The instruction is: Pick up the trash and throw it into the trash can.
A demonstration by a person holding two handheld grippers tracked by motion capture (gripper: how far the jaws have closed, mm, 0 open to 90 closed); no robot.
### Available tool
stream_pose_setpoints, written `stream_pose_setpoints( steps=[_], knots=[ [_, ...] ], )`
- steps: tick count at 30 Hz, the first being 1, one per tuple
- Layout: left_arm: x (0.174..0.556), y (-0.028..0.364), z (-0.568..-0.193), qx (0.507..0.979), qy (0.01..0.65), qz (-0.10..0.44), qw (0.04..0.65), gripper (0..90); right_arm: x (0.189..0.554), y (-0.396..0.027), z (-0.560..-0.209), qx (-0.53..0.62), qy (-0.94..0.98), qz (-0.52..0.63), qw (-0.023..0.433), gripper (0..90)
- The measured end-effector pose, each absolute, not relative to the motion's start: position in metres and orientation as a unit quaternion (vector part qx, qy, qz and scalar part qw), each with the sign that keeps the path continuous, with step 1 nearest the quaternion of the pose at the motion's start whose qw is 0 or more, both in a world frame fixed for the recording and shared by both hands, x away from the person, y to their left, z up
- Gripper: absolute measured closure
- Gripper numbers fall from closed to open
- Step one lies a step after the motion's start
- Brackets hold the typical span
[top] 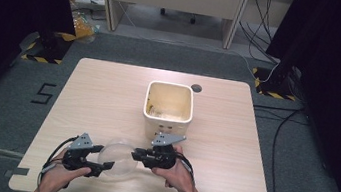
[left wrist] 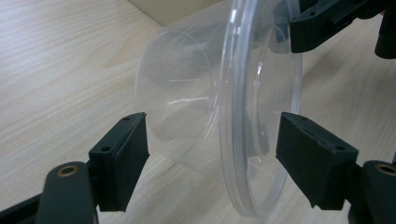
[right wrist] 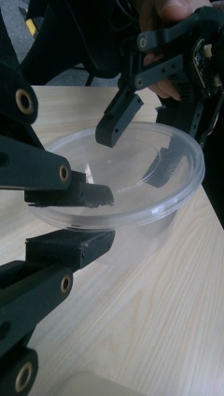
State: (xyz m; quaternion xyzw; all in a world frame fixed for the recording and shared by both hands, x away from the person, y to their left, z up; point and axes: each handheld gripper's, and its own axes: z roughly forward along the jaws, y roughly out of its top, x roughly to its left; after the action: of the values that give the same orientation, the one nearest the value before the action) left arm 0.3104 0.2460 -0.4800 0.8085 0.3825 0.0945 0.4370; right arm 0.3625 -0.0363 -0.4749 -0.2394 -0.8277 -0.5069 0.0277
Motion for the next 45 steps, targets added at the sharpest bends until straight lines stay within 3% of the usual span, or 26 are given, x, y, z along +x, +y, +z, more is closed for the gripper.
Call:
stream_pose_setpoints(
  steps=[16,26,38,45],
  knots=[
    [0.305,0.250,-0.471,0.800,0.376,0.099,0.457,23.9,0.362,-0.041,-0.465,-0.235,-0.815,-0.529,0.041,83.6],
    [0.297,0.256,-0.466,0.798,0.372,0.105,0.463,19.0,0.372,-0.054,-0.418,-0.231,-0.787,-0.571,0.006,83.6],
    [0.312,0.262,-0.486,0.793,0.395,0.120,0.448,16.7,0.394,-0.075,-0.353,-0.235,-0.752,-0.615,-0.035,83.6],
    [0.328,0.267,-0.499,0.786,0.418,0.140,0.433,16.7,0.415,-0.102,-0.336,-0.269,-0.736,-0.617,-0.071,83.5]
  ],
)
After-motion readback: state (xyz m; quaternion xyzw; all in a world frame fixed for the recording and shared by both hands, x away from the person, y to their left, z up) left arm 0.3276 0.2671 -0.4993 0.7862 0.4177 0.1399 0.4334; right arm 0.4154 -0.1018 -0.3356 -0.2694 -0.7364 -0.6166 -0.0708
